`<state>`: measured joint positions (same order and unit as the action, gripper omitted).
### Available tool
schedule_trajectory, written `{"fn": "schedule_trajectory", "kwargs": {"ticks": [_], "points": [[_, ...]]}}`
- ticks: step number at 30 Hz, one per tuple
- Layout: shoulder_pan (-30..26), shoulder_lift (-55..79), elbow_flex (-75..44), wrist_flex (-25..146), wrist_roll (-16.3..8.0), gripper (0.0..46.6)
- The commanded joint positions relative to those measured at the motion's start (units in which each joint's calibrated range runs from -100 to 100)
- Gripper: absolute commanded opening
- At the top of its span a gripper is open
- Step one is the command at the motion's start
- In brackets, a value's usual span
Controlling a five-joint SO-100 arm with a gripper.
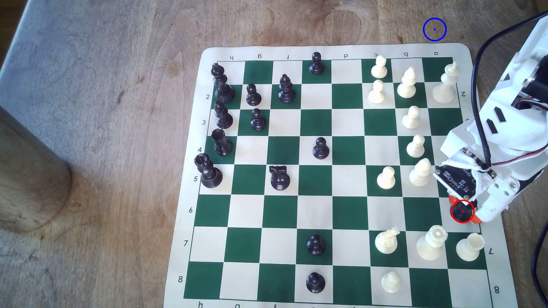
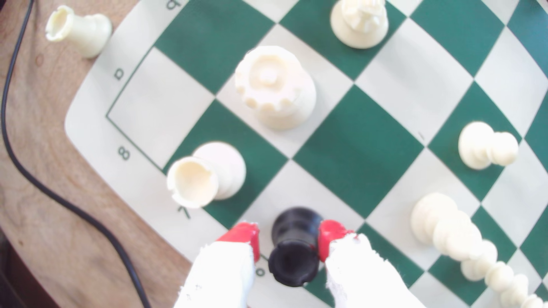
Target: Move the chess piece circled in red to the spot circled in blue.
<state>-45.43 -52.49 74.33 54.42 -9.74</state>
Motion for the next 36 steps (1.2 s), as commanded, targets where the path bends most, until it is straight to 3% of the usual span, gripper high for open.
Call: {"fn": "schedule_trajectory", "kwargs": {"ticks": [1, 2, 9, 19, 23, 24, 26, 28, 33, 36], "points": [[-0.2, 0.2, -4.6, -0.1, -0.2, 4.7], [-0.4, 0.2, -4.6, -0.1, -0.4, 2.2], [-0.8, -0.3, -5.2, 0.0, -0.6, 0.3], [7.8, -12.1, -21.9, 13.8, -0.5, 0.3], [19.2, -17.6, -28.8, 20.0, 1.2, 0.3], [24.0, -20.3, -29.4, 22.0, 2.6, 0.3], [28.6, -23.3, -28.9, 24.0, 4.3, 0.3], [32.6, -25.4, -28.5, 24.9, 4.9, 0.3], [50.4, -25.7, -27.4, 25.2, 6.3, 0.4], [58.1, -24.9, -25.3, 23.6, 6.7, 0.4]]}}
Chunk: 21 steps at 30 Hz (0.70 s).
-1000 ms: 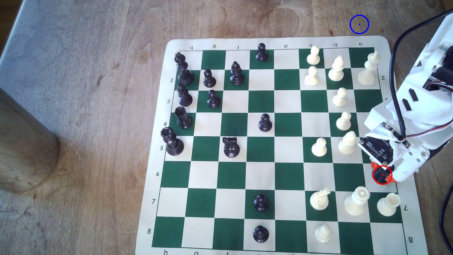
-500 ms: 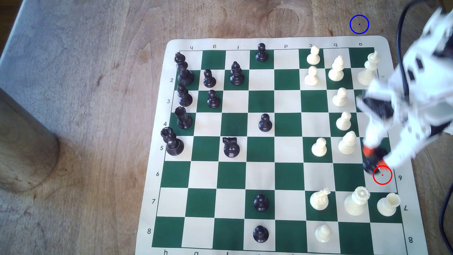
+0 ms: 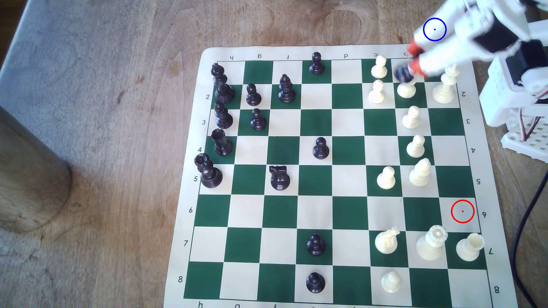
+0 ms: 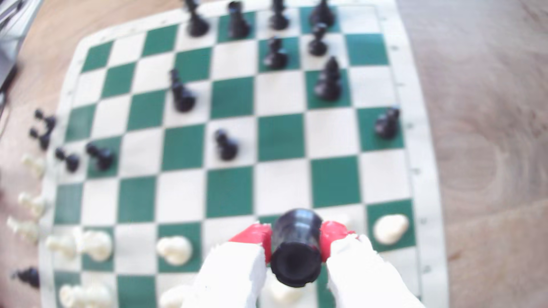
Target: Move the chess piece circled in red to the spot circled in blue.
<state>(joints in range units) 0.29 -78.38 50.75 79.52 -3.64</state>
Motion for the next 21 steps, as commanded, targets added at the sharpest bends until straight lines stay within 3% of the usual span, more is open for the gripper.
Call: {"fn": "schedule_trajectory", "kwargs": {"ticks": [1, 10, 21], "points": [[16.6, 2.7, -0.7, -2.3, 0.3, 0.4], [34.3, 8.9, 4.6, -7.4, 0.4, 0.4], [46.4, 16.2, 10.9, -14.2, 2.0, 0.4]]}}
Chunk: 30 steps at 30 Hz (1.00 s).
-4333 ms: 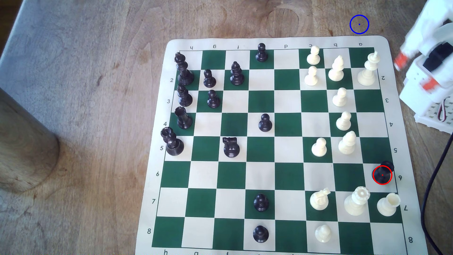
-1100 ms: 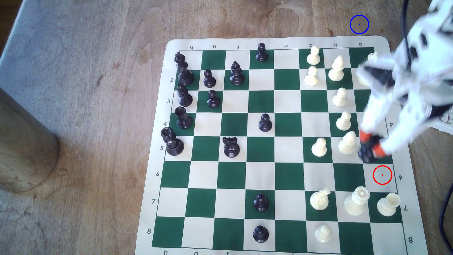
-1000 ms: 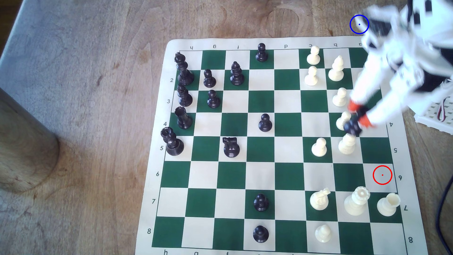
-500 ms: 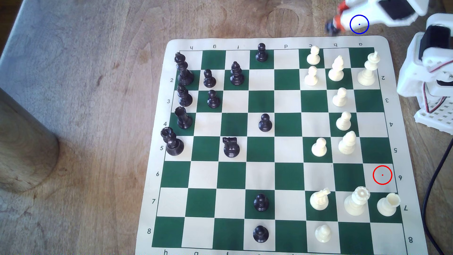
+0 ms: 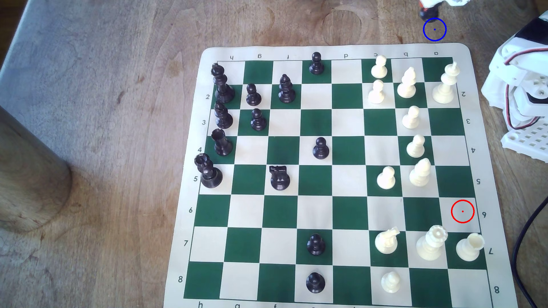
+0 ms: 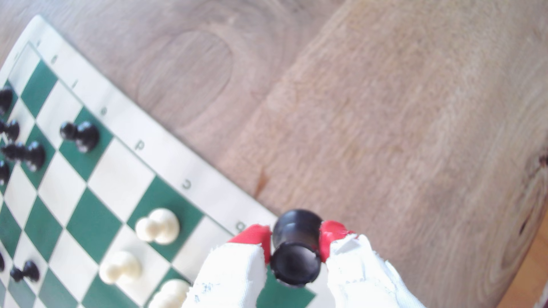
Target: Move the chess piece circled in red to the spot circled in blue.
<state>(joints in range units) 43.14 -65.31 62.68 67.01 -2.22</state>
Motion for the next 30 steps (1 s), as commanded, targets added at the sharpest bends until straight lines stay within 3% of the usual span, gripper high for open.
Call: {"fn": "schedule_trajectory", "kwargs": {"ticks": [1, 9, 30], "points": [[4.6, 3.9, -0.8, -2.7, 0.7, 0.4], [6.9, 9.1, 2.0, -6.1, 1.8, 0.4], [4.3, 22.1, 3.6, -15.4, 1.3, 0.4]]}}
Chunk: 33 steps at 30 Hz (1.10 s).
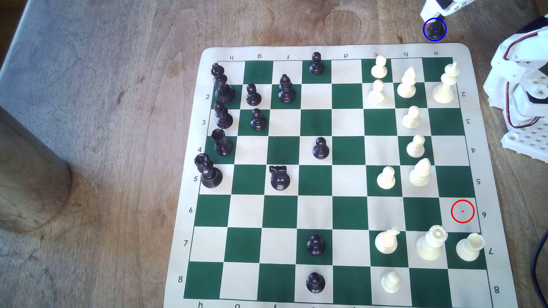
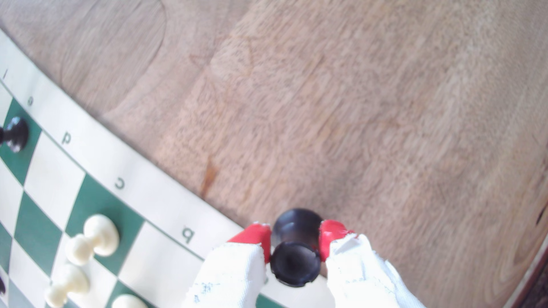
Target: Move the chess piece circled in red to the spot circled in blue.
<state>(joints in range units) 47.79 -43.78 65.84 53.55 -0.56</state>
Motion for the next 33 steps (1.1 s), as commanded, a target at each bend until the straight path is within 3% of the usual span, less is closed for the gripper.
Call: {"fn": "schedule_trajectory", "kwargs": {"ticks": [1, 12, 14, 17, 33], "points": [[-0.3, 0.7, 0.6, -2.2, -0.3, 0.4], [0.0, 1.5, 1.3, -3.5, -0.3, 0.5], [0.2, 1.6, 1.4, -3.5, -0.3, 3.7], [0.5, 1.9, 1.4, -3.8, -0.2, 12.7], [2.8, 0.0, 1.2, -3.7, 1.0, 16.2]]}}
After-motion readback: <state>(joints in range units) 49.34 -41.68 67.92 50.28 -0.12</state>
